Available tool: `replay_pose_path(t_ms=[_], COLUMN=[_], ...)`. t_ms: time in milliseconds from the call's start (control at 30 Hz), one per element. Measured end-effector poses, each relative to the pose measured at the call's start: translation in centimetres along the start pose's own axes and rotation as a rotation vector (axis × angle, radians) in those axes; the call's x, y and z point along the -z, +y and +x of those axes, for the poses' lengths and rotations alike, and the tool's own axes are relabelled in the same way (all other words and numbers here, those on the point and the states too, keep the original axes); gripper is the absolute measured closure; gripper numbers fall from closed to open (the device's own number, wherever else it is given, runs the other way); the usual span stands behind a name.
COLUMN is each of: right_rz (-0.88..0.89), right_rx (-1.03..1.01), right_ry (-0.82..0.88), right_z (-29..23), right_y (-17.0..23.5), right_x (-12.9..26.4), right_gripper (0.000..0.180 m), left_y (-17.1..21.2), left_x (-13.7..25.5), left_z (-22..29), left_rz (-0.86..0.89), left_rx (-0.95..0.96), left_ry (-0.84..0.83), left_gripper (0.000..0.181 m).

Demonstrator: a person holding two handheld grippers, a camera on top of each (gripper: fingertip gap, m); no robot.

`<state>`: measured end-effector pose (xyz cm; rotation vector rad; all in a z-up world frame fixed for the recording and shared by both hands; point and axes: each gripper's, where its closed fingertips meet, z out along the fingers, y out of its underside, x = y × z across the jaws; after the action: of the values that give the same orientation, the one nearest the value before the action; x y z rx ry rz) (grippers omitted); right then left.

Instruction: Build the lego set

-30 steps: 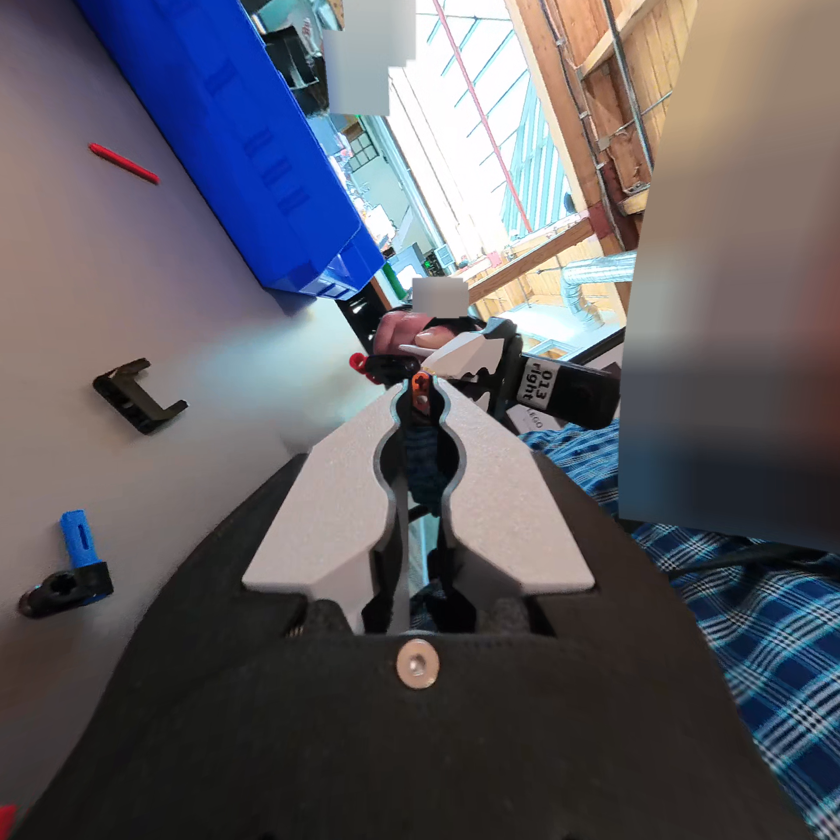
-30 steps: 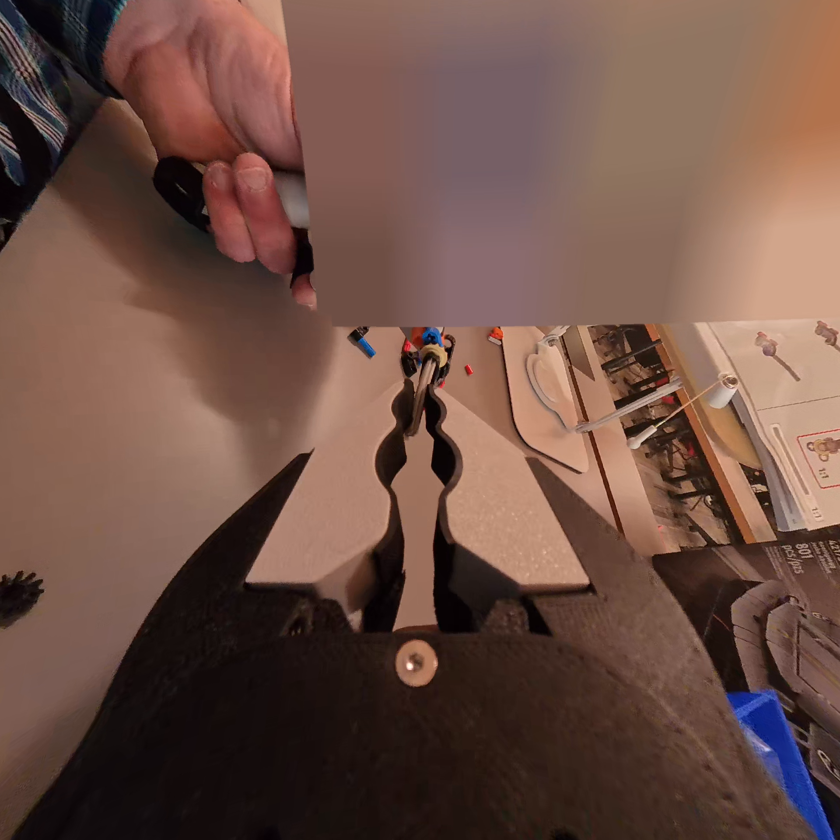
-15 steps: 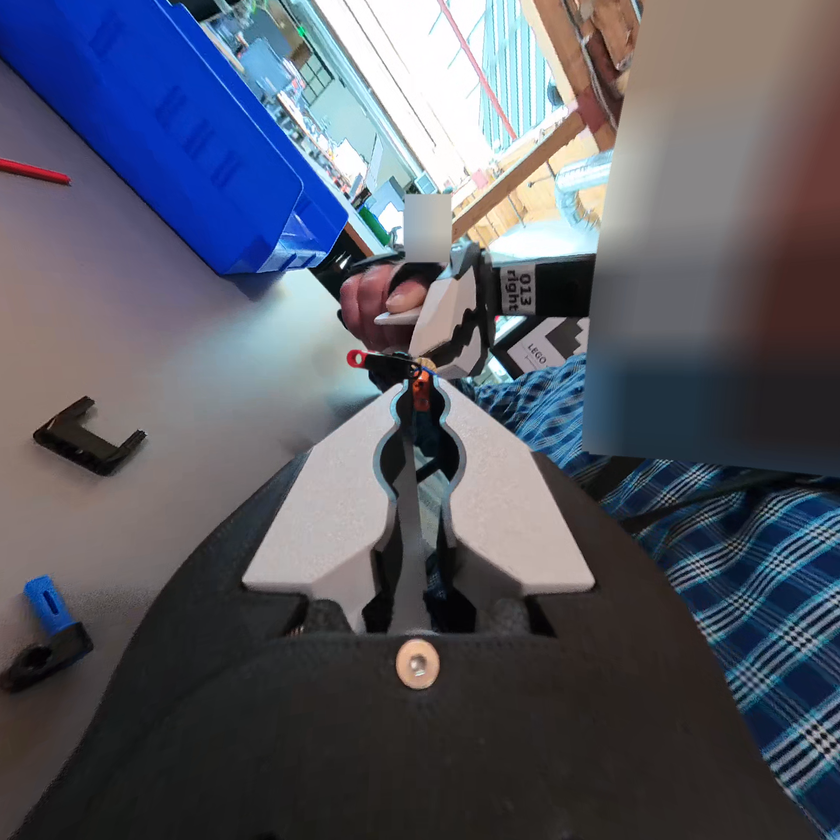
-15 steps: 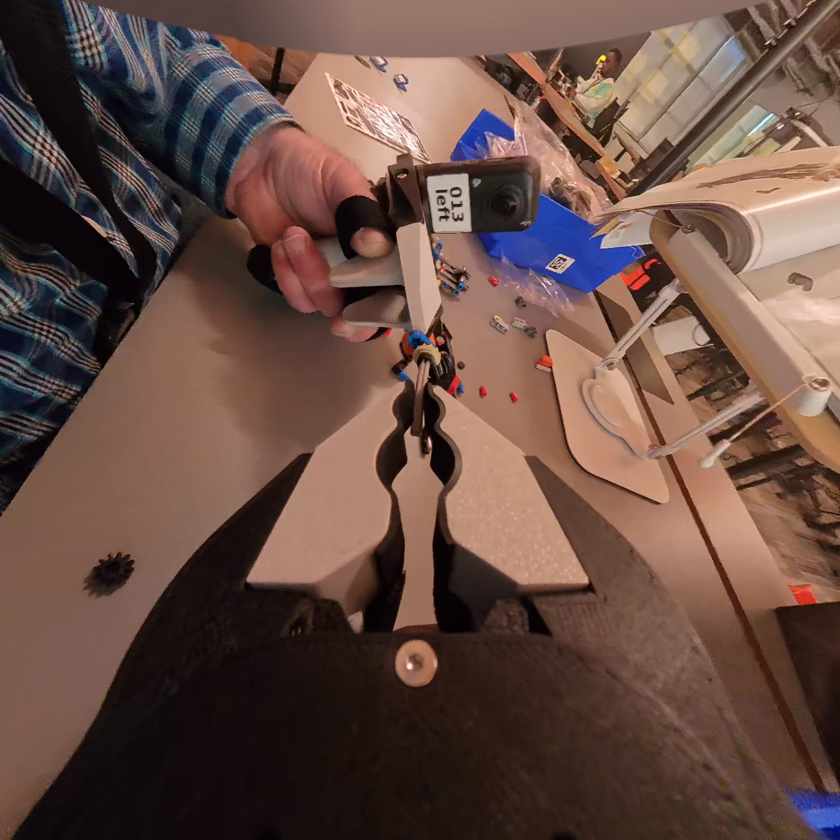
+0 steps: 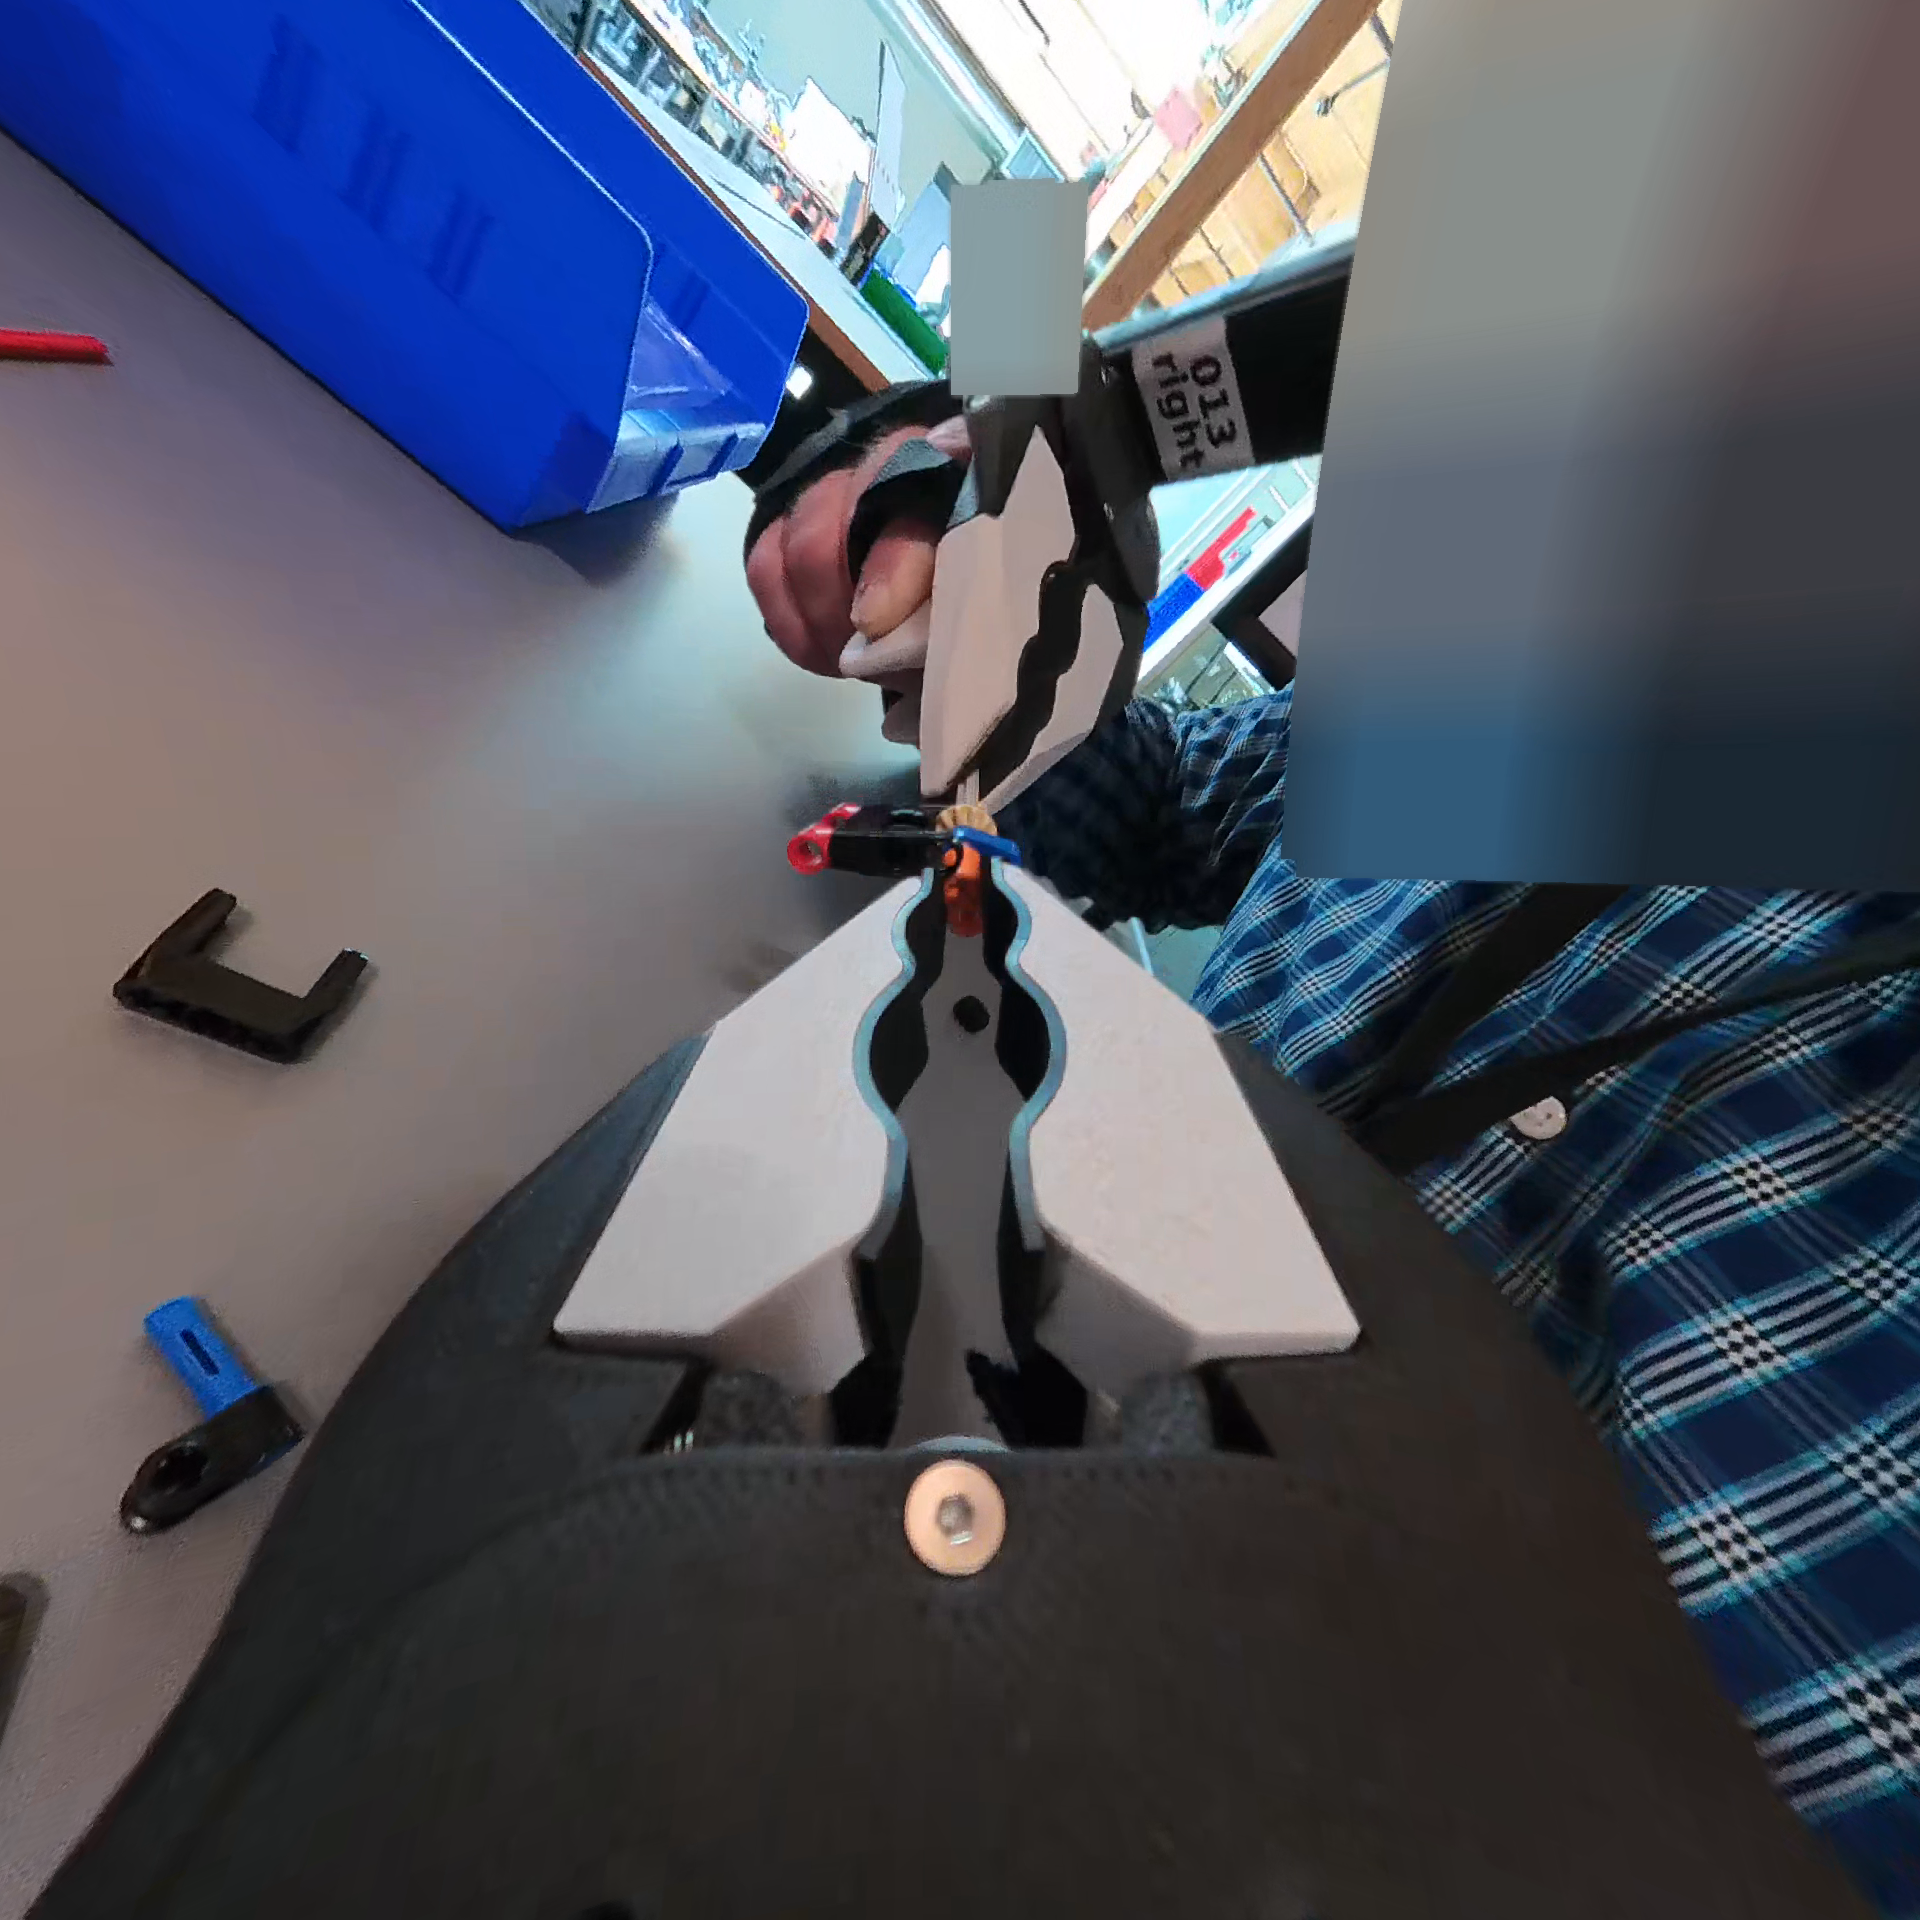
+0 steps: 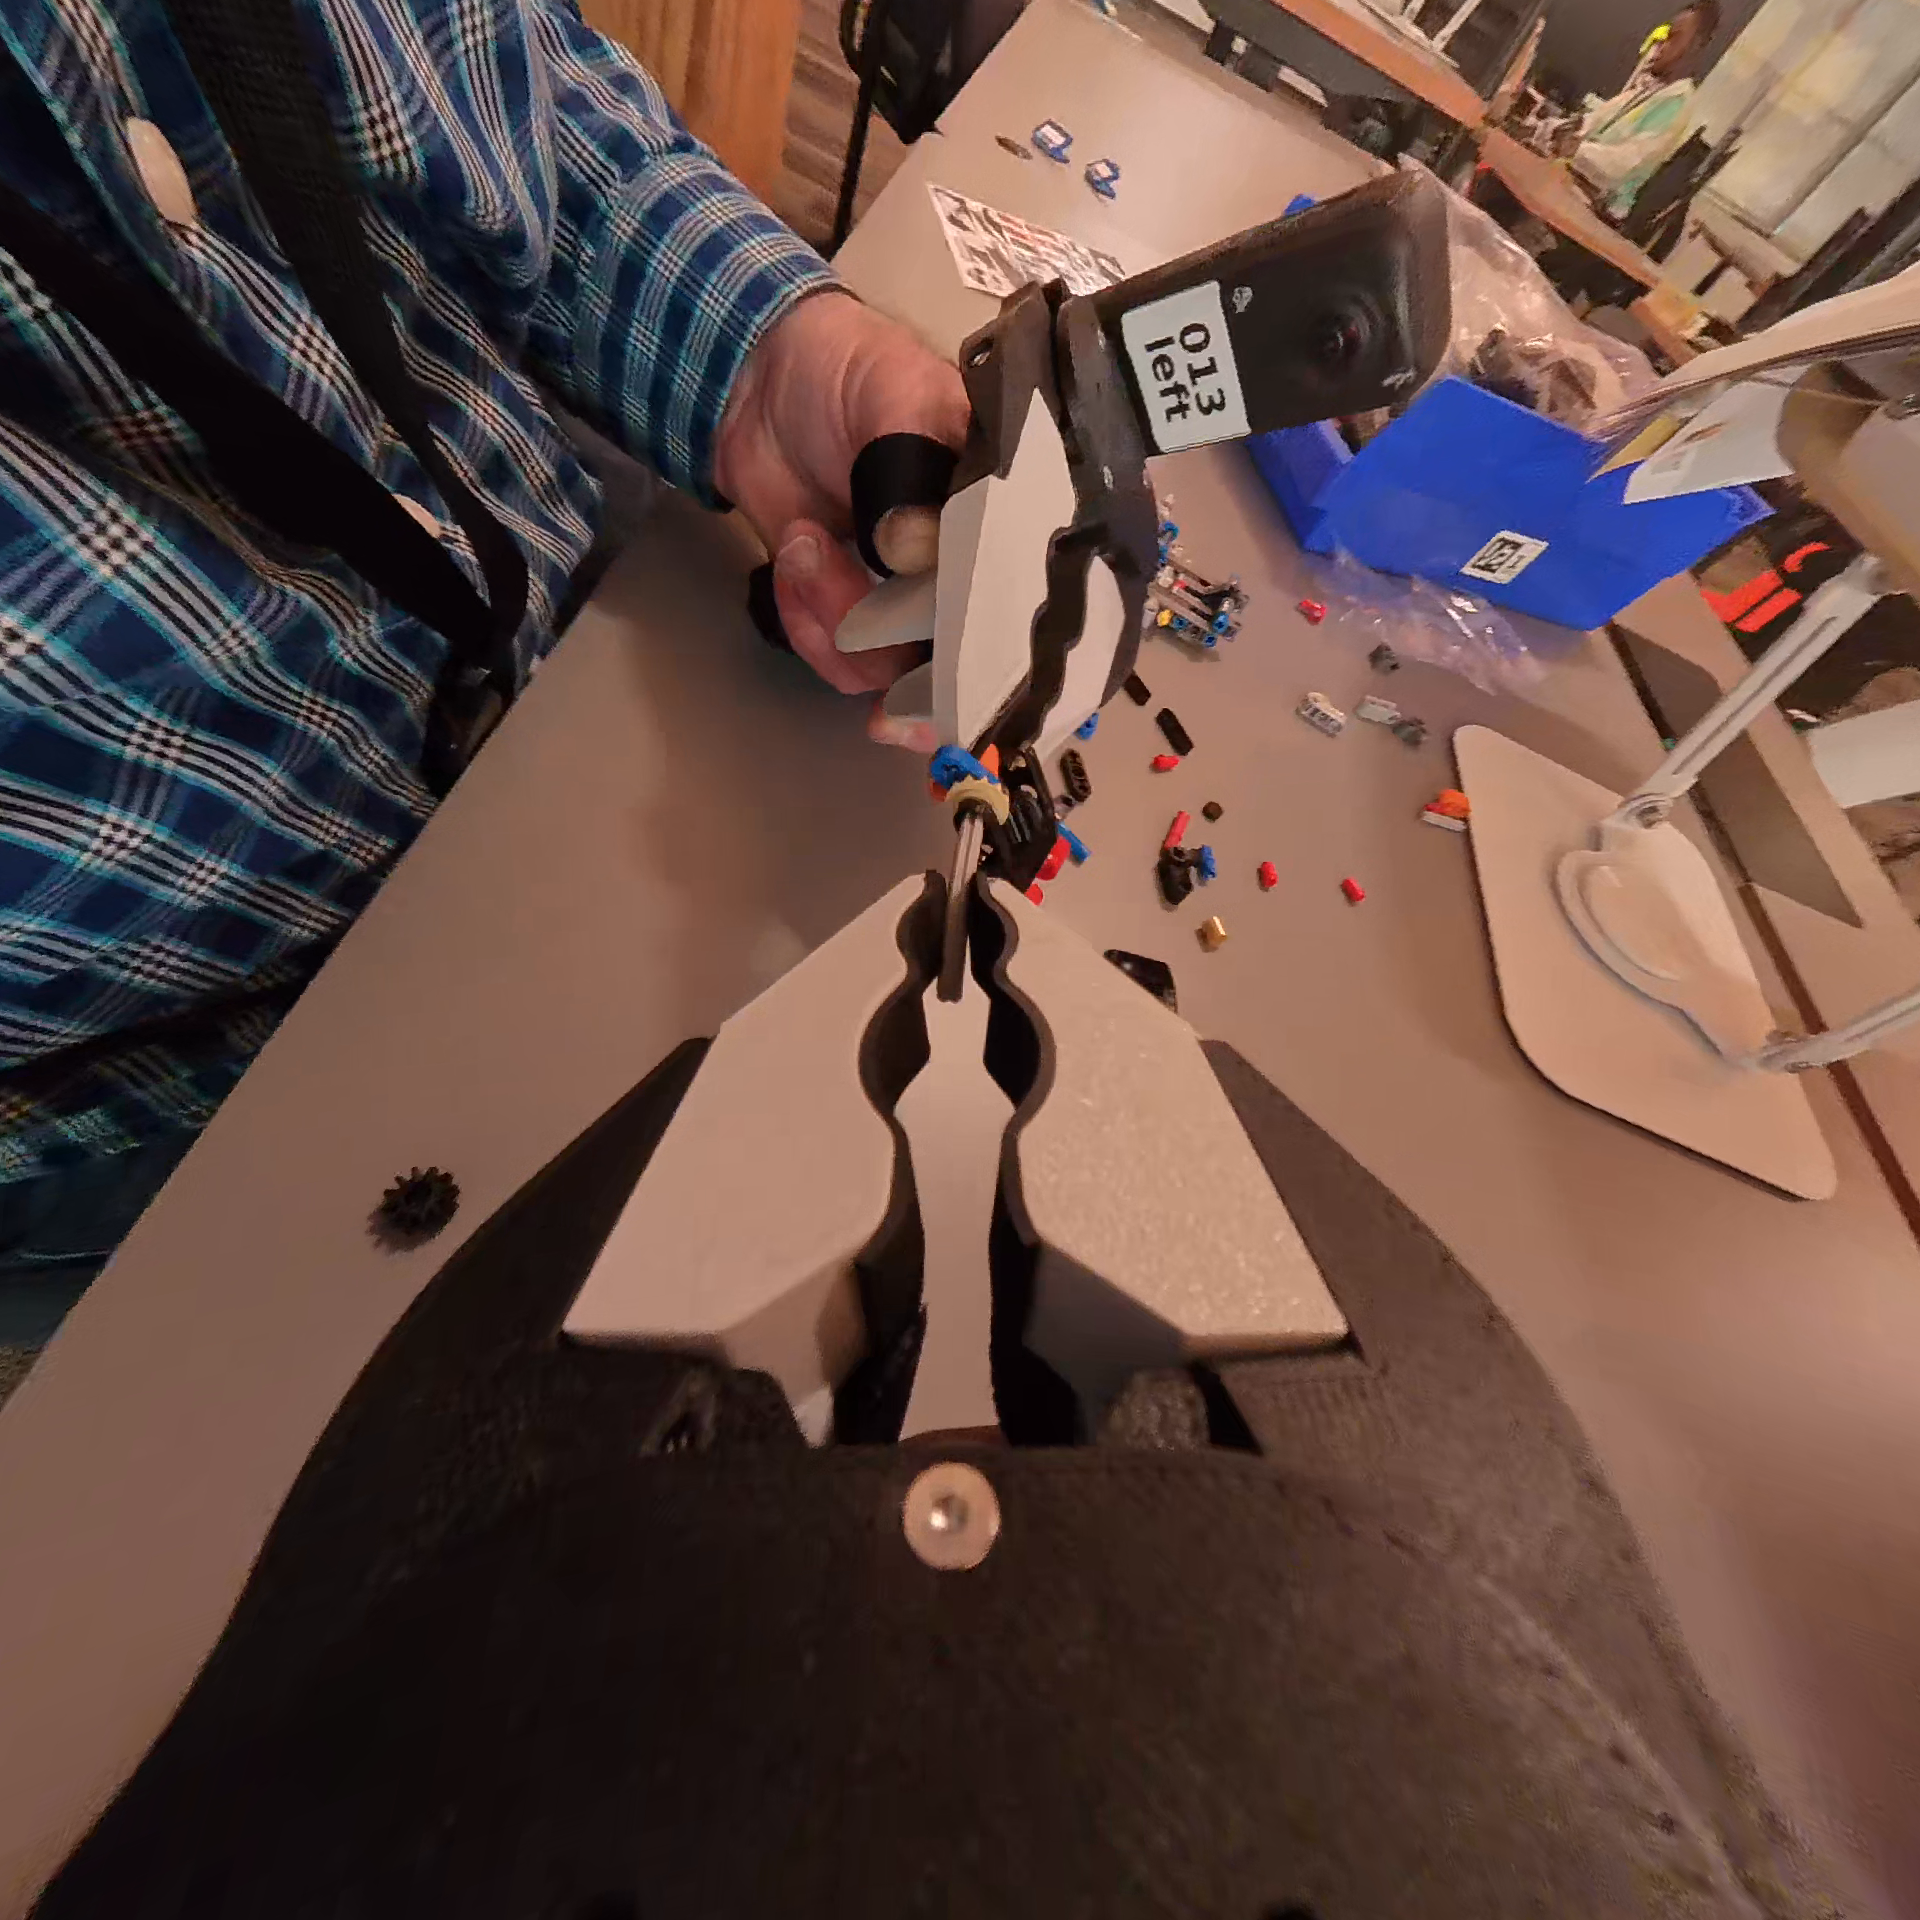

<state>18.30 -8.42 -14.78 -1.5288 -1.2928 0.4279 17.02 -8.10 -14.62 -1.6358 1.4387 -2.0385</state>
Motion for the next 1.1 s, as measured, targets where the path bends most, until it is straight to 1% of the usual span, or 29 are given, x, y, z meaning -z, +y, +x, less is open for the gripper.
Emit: replay_pose_path(t_ms=[167,300,400,467,600,667,767,967,1100], right_rz=[0.038,-0.008,-0.015,0.014,-0.020,-0.036,-0.058,-0.066,-0.080], right_rx=[-0.072,-0.052,-0.067,-0.097,-0.119,-0.127,-0.134,-0.187,-0.202], right_ry=[-0.075,-0.097,-0.094,-0.063,-0.017,-0.013,-0.002,-0.012,-0.028], right_z=[-0.3,-0.7,-0.6,0.1,0.6,0.6,0.8,0.9,0.8], right_y=[0.1,0.7,1.0,0.9,2.1,2.6,3.1,3.5,3.8], right_x=[0.2,0.0,-0.2,-0.1,-0.5,-0.7,-0.9,-1.1,-1.3], right_gripper=[0.179,0.179,0.179,0.179,0.179,0.179,0.179,0.179,0.179], left_y=[0.8,1.3,1.2,0.7,1.5,2.3,2.7,2.8,3.4], left_x=[-0.4,-0.5,-0.4,-0.3,-0.3,-0.2,-0.2,0.4,0.5], left_z=[0.1,-0.2,-0.4,-0.6,-1.5,-2.4,-2.7,-4.0,-4.6], left_rz=[-0.052,-0.092,-0.082,-0.043,-0.082,-0.143,-0.178,-0.221,-0.294], left_rx=[-0.038,-0.057,-0.045,-0.019,-0.045,-0.123,-0.197,-0.321,-0.393], left_ry=[-0.011,-0.036,-0.045,-0.058,-0.160,-0.257,-0.329,-0.485,-0.559], left_gripper=[0.176,0.176,0.176,0.176,0.176,0.176,0.174,0.156,0.161])
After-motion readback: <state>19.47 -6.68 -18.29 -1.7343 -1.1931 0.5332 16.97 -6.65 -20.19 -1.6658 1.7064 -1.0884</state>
